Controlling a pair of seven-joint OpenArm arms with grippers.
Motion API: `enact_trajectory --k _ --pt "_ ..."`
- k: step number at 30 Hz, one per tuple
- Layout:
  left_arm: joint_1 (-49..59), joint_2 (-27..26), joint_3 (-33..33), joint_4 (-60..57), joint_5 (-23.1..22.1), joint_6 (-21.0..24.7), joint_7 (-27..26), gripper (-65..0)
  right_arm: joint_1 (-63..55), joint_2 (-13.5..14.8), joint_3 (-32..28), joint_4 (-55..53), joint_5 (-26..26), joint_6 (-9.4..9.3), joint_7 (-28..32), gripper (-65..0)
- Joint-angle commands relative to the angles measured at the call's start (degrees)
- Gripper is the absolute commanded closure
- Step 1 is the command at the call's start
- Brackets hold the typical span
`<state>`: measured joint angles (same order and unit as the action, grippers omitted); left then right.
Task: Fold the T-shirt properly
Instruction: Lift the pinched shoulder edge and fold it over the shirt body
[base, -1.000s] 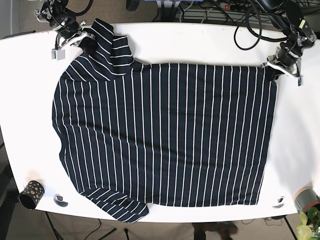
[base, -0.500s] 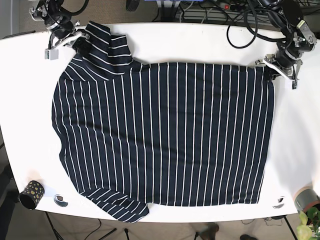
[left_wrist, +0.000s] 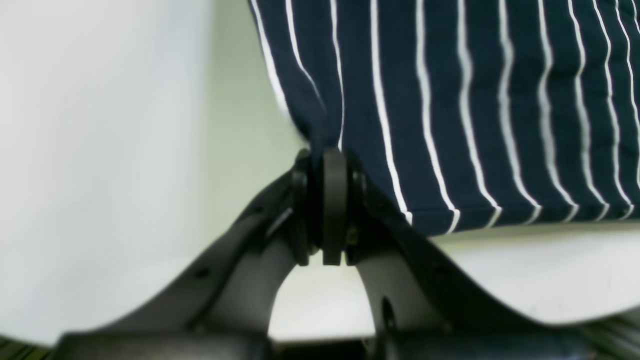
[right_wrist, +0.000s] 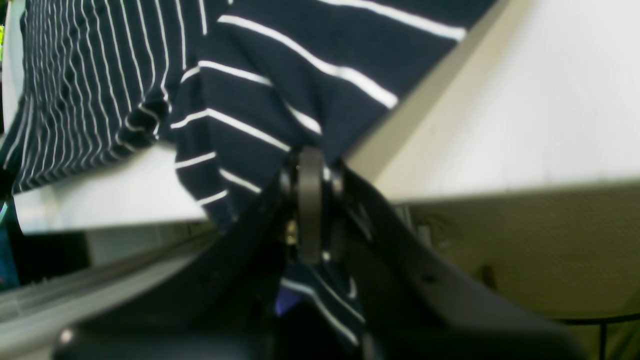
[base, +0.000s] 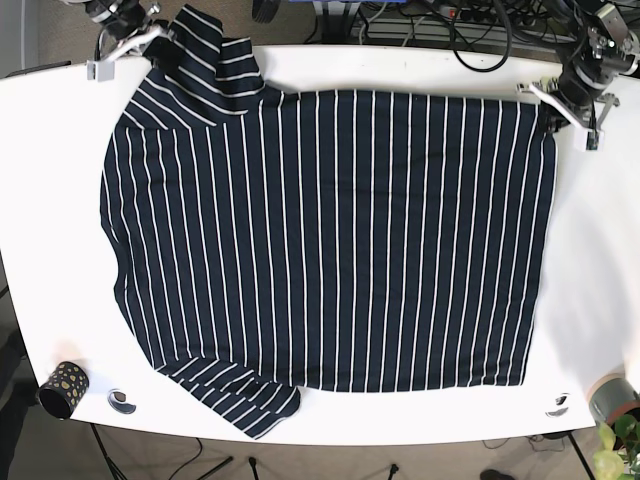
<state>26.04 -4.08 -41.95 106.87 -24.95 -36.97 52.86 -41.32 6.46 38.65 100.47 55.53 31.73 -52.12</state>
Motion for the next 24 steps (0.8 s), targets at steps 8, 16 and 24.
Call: enact_trajectory --k 8,16,24 --pt "6.8 -0.5 -3.5 2.3 -0.8 -3.0 -1.1 0.0 -5.4 -3.4 5.0 6.6 1.0 4.19 0.8 0.0" --pt "1.8 -0.5 -4.1 2.9 -0.8 -3.0 -1.1 0.0 -3.2 -3.5 5.6 6.6 1.1 5.77 0.8 0.0" --pt "-9.3 -0.5 -1.8 2.9 -0.3 -3.0 5.7 0.0 4.0 -1.9 5.5 6.2 0.8 5.51 0.8 0.0"
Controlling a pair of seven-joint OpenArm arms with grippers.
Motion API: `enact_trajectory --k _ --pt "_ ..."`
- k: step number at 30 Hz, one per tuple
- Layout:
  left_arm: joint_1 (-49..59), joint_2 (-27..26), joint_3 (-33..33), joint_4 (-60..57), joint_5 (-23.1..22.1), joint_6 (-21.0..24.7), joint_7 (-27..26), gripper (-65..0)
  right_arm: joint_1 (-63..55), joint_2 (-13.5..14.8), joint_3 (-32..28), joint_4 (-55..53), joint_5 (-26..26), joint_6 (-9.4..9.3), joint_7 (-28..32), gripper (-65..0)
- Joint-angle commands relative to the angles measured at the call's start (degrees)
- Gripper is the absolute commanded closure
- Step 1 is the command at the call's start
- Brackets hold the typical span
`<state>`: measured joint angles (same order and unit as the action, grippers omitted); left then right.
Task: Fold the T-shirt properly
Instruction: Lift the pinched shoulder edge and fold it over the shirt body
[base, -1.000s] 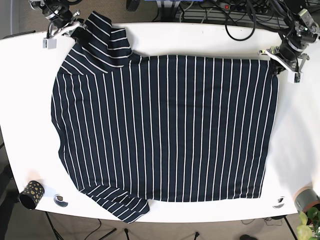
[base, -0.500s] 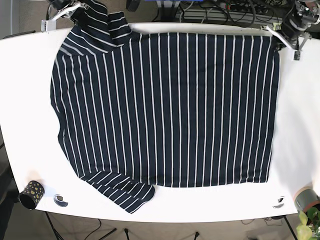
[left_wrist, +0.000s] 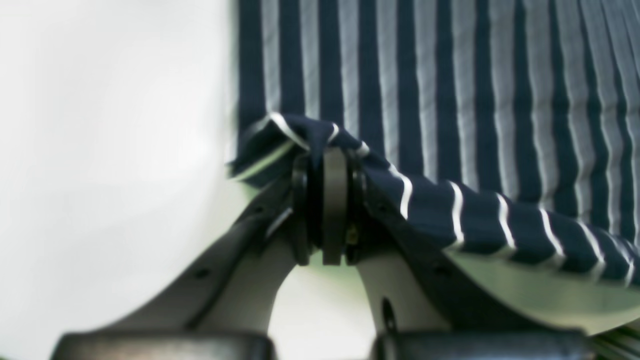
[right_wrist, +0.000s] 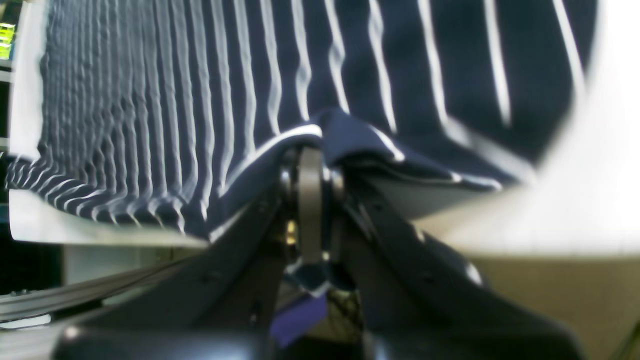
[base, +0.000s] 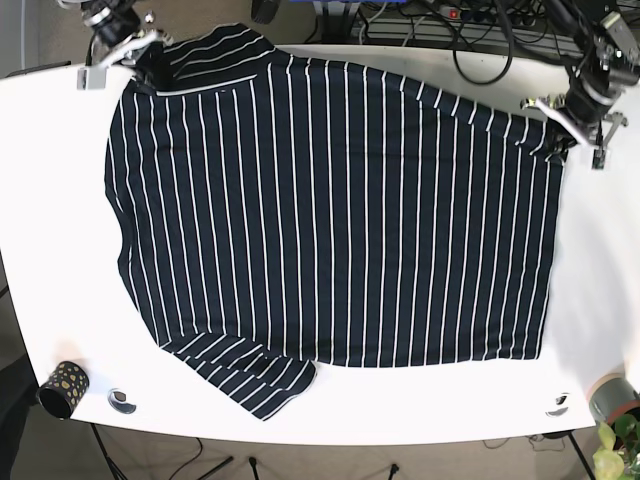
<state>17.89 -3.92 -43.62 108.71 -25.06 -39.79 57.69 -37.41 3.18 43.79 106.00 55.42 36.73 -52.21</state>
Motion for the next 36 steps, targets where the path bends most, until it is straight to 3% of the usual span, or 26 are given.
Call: enact_trajectory --k 1,12,24,36 --pt "-2.6 -0.6 0.1 1.0 -0.2 -0.2 2.3 0.0 1.1 1.8 0.2 0.7 0.9 0.50 0.9 0.0" --pt "-10.9 -0.6 3.9 -1.8 -0.2 5.2 3.5 0.0 13.4 4.0 0.1 -1.9 0.8 0.15 0.2 0.0" --pt "-22.3 -1.0 3.7 -15.1 -0.2 7.8 3.5 0.0 29.6 10.7 0.0 -18.4 0.7 0.15 -3.0 0.0" --pt "-28.7 -1.0 4.0 -22.3 -0.2 8.4 3.3 0.0 40.4 13.8 -0.1 -30.7 0.7 0.15 -3.0 0.0"
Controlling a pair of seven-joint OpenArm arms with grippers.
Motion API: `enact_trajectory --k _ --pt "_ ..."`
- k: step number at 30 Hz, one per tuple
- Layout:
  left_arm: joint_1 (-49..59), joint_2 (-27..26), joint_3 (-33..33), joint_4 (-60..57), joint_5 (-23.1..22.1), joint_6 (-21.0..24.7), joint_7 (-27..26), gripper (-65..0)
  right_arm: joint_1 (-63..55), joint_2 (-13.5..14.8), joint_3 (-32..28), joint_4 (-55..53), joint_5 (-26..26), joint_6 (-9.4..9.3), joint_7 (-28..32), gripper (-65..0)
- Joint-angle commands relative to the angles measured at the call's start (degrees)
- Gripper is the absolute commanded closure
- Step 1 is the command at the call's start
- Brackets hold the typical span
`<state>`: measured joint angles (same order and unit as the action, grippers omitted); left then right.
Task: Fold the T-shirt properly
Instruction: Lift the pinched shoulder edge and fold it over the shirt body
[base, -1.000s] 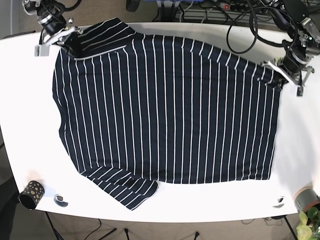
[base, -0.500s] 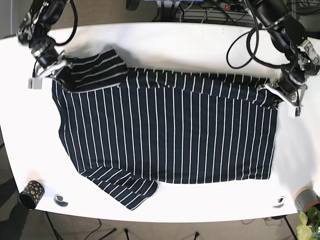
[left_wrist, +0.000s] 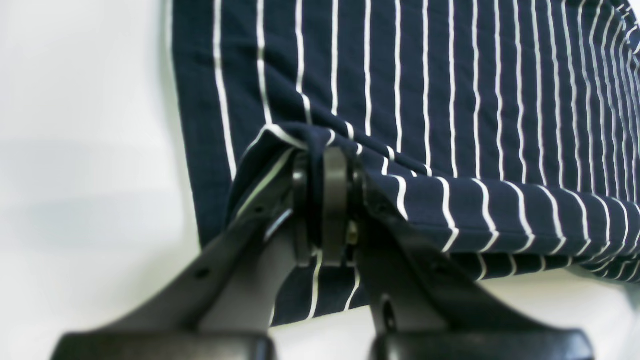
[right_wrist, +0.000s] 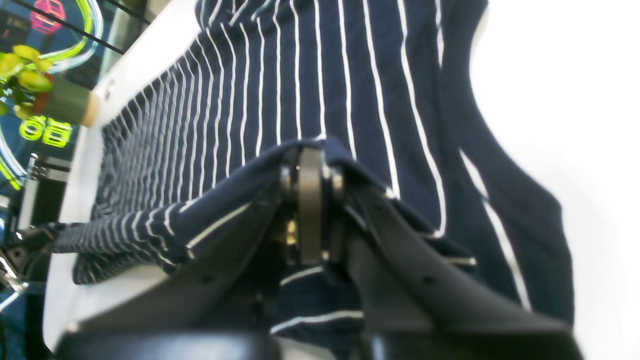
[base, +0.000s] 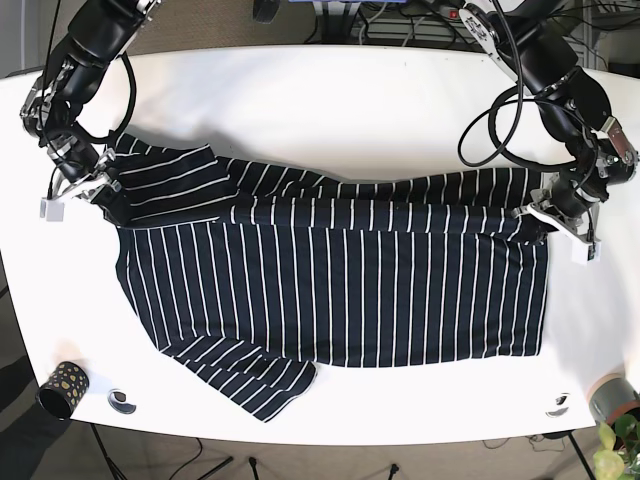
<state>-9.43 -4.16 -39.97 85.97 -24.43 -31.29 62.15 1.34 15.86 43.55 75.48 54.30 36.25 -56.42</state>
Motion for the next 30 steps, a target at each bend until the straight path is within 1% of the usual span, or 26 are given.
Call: enact_trajectory --k 1,4,5,7,9,12,16,20,22,24,26,30 --pt "-1.5 -0.8 0.4 0.2 -0.8 -0.1 -1.2 0.0 2.3 1.2 0.1 -0.9 1.8 0.63 1.3 -0.2" --pt "-1.5 -0.8 2.4 0.0 -0.8 0.0 -1.3 0.0 4.2 1.5 -2.5 -3.2 1.8 0.63 1.3 -0.2" --pt "-1.6 -1.0 3.7 0.0 -0.4 0.0 -1.4 0.0 4.6 2.2 -3.9 -3.7 1.8 0.63 1.3 -0.2" --pt "-2.2 -1.8 5.6 0.4 0.8 0.0 -1.9 0.0 4.9 3.0 -6.1 -4.1 1.8 0.63 1.5 -0.2" --pt "-3.6 -2.4 6.9 0.2 2.5 0.0 -2.0 0.0 5.4 3.1 -7.5 -4.1 1.8 0.63 1.7 -0.2" --pt "-5.5 -3.6 7.1 0.0 4.5 -0.1 -2.0 0.0 6.3 3.1 -7.5 -4.3 1.5 0.63 1.7 -0.2" --pt "-9.0 -4.5 7.3 -3.7 6.9 -0.3 -2.1 0.0 7.9 3.1 -7.5 -4.3 -3.7 0.63 3.2 -0.2" --pt "-11.0 -6.8 7.3 -8.0 7.3 -0.4 -2.2 0.0 9.2 3.1 -7.7 -4.3 -9.2 0.72 3.7 -0.2" --pt "-11.2 -7.0 7.3 -9.5 7.3 -0.4 -3.6 0.0 10.7 2.6 -7.7 -4.4 -11.4 0.72 3.8 -0.2" --pt "-11.1 -7.0 7.7 -10.8 7.4 -0.4 -5.5 0.0 11.9 1.6 -7.7 -5.5 -14.1 1.07 3.8 -0.2" --pt "-11.0 -7.2 9.8 -12.1 7.3 -0.4 -6.9 0.0 12.8 1.2 -7.7 -6.8 -16.5 1.16 3.8 -0.2" --pt "-11.0 -7.3 12.2 -14.6 7.5 -0.4 -10.0 0.0 14.2 1.2 -7.7 -10.3 -18.5 1.16 4.0 -0.2"
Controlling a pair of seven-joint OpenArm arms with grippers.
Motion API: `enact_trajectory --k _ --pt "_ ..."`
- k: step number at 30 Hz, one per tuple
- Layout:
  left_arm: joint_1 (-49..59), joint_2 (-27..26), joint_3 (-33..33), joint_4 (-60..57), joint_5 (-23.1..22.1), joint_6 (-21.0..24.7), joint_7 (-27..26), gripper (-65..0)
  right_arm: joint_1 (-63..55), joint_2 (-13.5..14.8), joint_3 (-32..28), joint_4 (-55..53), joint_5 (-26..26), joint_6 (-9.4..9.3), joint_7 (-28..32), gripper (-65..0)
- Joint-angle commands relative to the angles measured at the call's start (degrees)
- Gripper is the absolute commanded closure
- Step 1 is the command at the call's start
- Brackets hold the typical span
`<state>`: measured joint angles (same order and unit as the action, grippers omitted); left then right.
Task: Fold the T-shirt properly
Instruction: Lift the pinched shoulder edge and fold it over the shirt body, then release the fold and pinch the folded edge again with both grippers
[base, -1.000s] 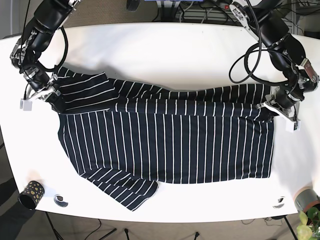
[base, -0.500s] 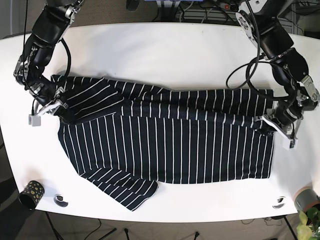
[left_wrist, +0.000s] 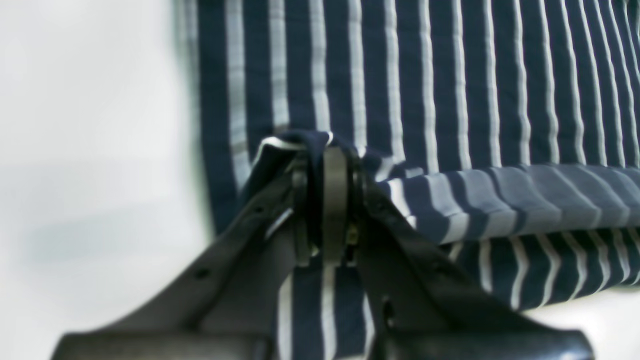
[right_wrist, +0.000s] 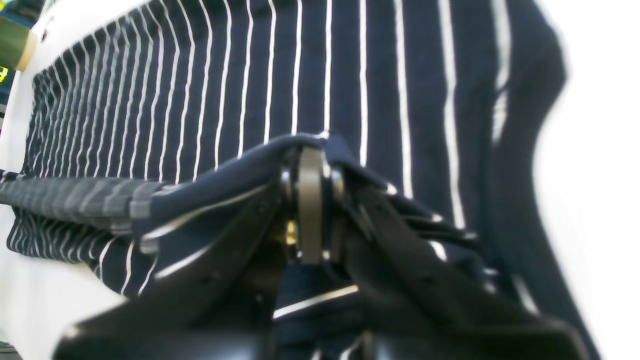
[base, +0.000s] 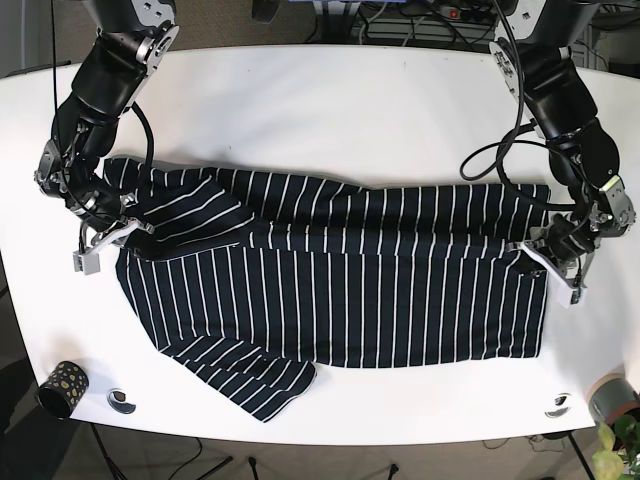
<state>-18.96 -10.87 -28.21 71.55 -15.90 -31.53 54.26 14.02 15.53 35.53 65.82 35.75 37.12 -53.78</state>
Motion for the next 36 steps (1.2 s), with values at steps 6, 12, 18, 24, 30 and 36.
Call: enact_trajectory --k 6,12,18,24,30,36 --pt "-1.6 -1.4 1.7 -2.9 -0.9 -0.2 -4.8 -7.4 2.0 1.5 0.2 -3.0 -0.2 -0.07 4.4 -7.6" --pt "-1.6 -1.7 4.2 -3.0 -1.3 0.1 -5.2 -48.1 1.8 1.8 0.4 -2.7 -0.2 -0.07 4.6 -47.1" --pt "-1.2 -1.8 4.3 -2.3 -1.1 -0.2 -6.4 -51.2 -2.0 4.2 0.3 3.0 -0.3 -0.16 4.7 -54.5" --pt "4.6 -4.4 8.3 5.9 -1.3 -0.2 -7.3 -51.1 -8.4 6.8 0.4 9.0 -0.3 -0.24 4.4 -54.5" --pt "14.6 -5.7 9.0 18.3 -1.3 -0.2 -10.5 -51.1 -14.9 9.2 0.6 9.7 -0.3 -0.24 4.8 -54.5" --pt "20.6 -5.6 7.9 23.3 -1.4 0.1 -10.9 -51.1 -19.0 9.7 0.6 9.6 -0.3 -0.24 7.1 -50.7"
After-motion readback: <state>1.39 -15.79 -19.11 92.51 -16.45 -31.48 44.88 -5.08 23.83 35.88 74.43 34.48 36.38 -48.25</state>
